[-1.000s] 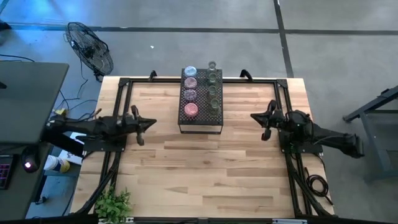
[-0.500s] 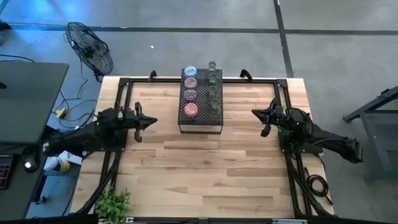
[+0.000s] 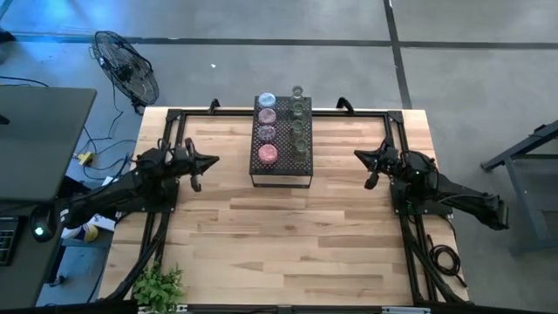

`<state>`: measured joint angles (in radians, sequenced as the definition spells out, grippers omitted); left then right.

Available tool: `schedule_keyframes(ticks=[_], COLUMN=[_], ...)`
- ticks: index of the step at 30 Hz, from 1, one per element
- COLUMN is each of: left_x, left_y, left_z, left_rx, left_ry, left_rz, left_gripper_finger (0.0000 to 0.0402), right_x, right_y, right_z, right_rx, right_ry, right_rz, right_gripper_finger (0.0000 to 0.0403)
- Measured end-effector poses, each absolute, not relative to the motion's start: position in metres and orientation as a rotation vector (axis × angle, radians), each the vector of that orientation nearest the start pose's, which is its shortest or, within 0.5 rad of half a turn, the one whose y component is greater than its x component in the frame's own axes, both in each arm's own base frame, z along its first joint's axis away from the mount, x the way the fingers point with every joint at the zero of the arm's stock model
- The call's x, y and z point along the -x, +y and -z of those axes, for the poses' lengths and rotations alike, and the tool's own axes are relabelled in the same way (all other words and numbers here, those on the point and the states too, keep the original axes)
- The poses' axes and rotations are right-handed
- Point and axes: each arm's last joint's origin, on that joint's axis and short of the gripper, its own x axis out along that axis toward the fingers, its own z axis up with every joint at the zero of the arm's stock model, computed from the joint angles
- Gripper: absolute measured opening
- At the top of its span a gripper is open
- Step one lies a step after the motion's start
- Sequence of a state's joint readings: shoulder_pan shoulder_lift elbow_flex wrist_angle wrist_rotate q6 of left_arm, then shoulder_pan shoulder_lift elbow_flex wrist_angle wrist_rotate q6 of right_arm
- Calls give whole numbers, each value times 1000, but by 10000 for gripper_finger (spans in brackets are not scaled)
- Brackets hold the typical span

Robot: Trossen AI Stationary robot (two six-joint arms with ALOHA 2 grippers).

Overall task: Pick & Place candle stick holders
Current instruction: Return to Home Position

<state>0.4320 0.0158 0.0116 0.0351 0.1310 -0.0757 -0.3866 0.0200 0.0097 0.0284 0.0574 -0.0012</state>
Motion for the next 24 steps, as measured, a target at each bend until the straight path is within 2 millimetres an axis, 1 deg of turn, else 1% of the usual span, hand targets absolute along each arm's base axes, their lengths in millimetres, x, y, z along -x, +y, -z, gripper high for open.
schedule_keyframes(ticks=[24], left_x=[-90], left_y=[38], left_z=[-169], left_rx=[68], left_ry=[-40], left_rz=[-312], left_gripper_finger=[0], right_x=[-90], right_y=[-39], right_z=[-168], right_rx=[4], right_ry=[-16], right_rz=[443], right_gripper_finger=[0])
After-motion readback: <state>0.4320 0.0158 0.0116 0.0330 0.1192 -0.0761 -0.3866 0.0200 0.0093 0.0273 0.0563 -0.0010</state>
